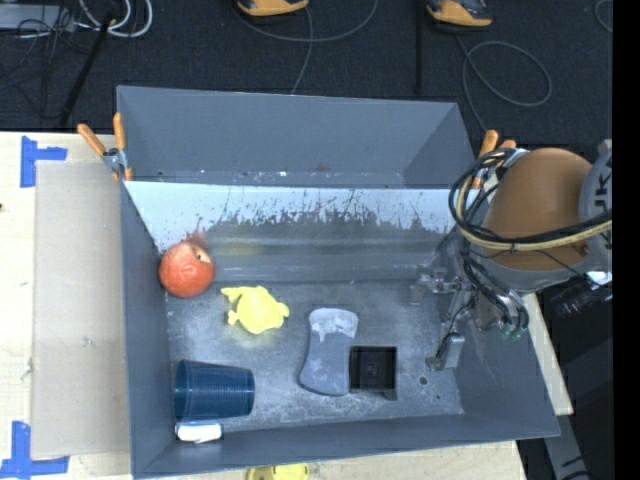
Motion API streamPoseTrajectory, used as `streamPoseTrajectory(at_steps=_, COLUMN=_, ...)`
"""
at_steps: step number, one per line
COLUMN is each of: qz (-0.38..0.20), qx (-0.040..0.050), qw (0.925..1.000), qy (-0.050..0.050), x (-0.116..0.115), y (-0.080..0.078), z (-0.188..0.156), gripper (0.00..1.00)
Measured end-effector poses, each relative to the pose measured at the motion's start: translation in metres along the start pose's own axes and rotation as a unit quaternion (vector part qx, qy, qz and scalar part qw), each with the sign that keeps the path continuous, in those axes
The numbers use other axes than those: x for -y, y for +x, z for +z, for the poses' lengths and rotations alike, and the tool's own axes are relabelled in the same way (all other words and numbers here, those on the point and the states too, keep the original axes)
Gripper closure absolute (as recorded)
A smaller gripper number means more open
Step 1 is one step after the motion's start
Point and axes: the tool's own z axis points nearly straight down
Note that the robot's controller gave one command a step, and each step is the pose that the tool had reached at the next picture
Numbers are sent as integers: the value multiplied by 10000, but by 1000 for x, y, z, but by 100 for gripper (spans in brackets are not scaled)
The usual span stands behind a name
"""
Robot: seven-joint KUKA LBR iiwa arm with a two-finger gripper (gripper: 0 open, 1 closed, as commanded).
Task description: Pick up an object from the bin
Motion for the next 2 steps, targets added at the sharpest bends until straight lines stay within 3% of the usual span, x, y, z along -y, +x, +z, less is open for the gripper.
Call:
streamPoseTrajectory(at_steps=1, qz=-15, qx=34, qw=10000, qy=5, x=0, y=-2, z=-5, gripper=0)
streamPoseTrajectory(at_steps=2, qz=-516, qx=55, qw=9987, qy=10, x=-35, y=13, z=51, gripper=0)
